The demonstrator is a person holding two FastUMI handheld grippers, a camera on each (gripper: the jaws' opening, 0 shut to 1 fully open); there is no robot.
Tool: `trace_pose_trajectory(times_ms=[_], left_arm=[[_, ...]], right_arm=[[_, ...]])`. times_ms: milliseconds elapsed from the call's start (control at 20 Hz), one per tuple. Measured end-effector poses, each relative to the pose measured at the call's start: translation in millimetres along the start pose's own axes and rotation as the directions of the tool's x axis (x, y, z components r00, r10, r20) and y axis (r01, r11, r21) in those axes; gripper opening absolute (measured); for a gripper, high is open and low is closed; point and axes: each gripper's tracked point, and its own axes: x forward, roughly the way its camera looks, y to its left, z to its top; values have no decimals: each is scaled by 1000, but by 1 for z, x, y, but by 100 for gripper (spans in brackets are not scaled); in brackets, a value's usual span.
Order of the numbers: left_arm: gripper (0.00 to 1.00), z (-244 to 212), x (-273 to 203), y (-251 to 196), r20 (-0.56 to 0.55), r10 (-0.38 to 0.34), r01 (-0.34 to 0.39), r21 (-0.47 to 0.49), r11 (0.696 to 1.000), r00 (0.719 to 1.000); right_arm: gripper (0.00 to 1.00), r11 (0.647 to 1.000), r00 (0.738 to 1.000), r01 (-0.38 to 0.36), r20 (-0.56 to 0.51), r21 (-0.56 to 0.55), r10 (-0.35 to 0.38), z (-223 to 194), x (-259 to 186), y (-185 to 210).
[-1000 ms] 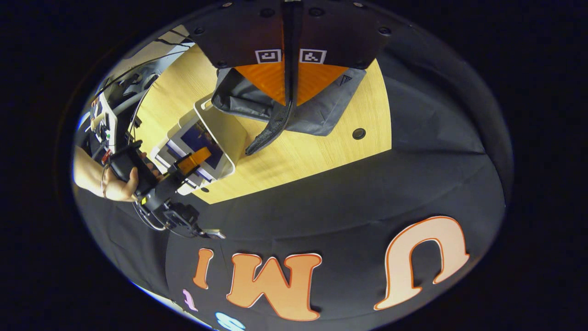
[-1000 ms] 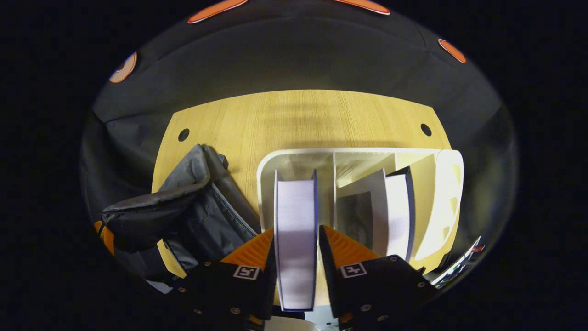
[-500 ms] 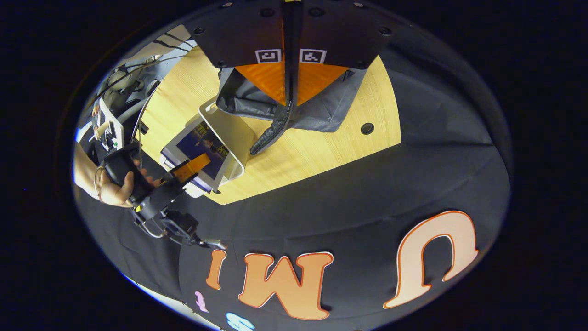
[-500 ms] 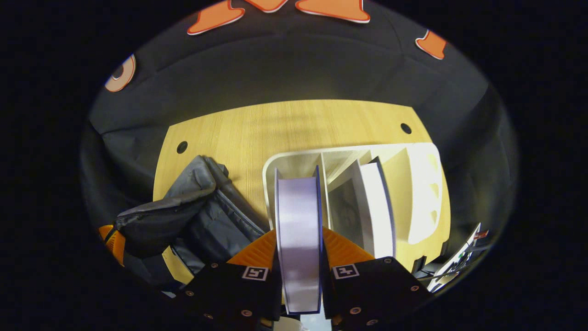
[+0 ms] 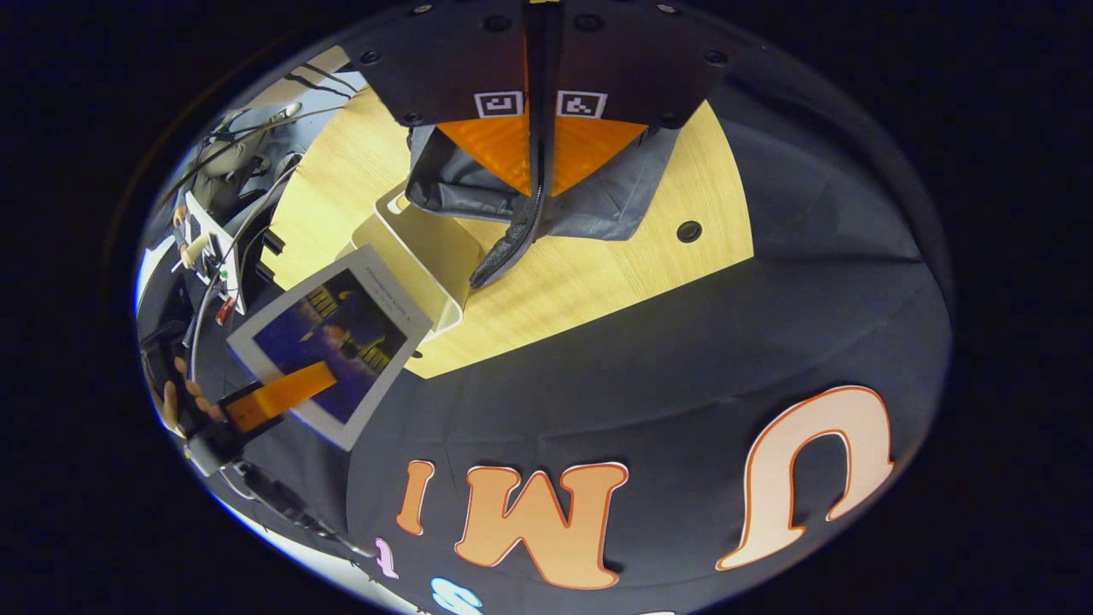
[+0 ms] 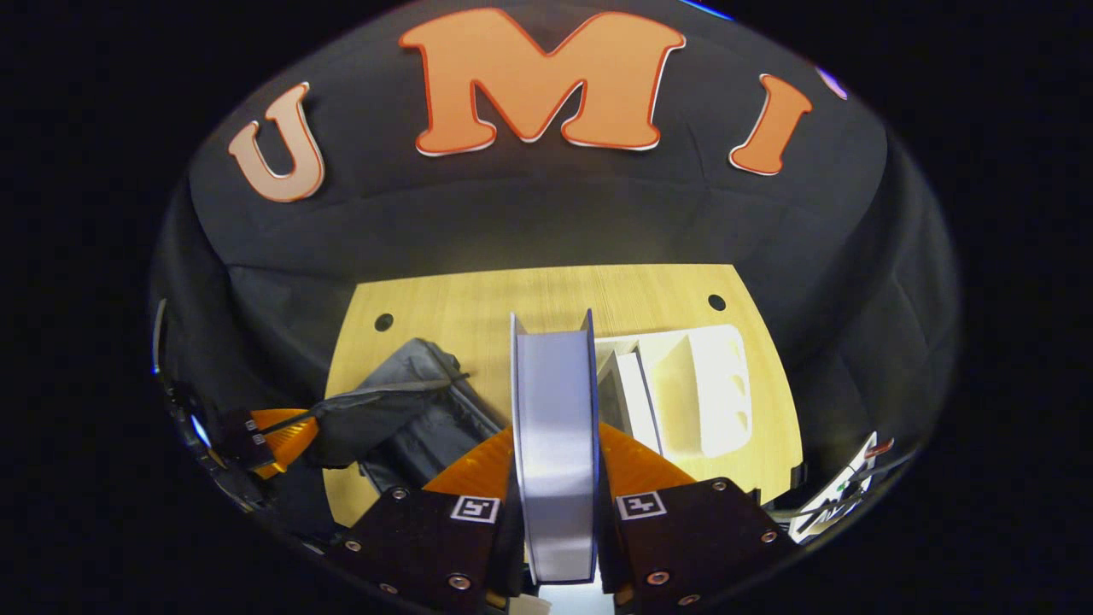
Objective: Open the schoolbag, grab two books from the bookshelf and put them into the schoolbag.
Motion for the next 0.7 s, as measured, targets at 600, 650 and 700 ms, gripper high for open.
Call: trace_pose_trajectory(times_ms=[600, 650, 700], left_arm=[[0, 21, 1, 11, 25, 20, -22, 77, 997, 999], [0, 21, 0, 11, 23, 19, -21, 79, 997, 1000], [0, 21, 1, 10, 20, 15, -17, 81, 997, 1000]], right_arm=[[34, 758, 936, -351, 194, 549, 293, -103, -23, 10], [34, 706, 927, -372, 203, 602, 315, -118, -12, 11], [34, 654, 915, -396, 220, 644, 338, -129, -3, 16]])
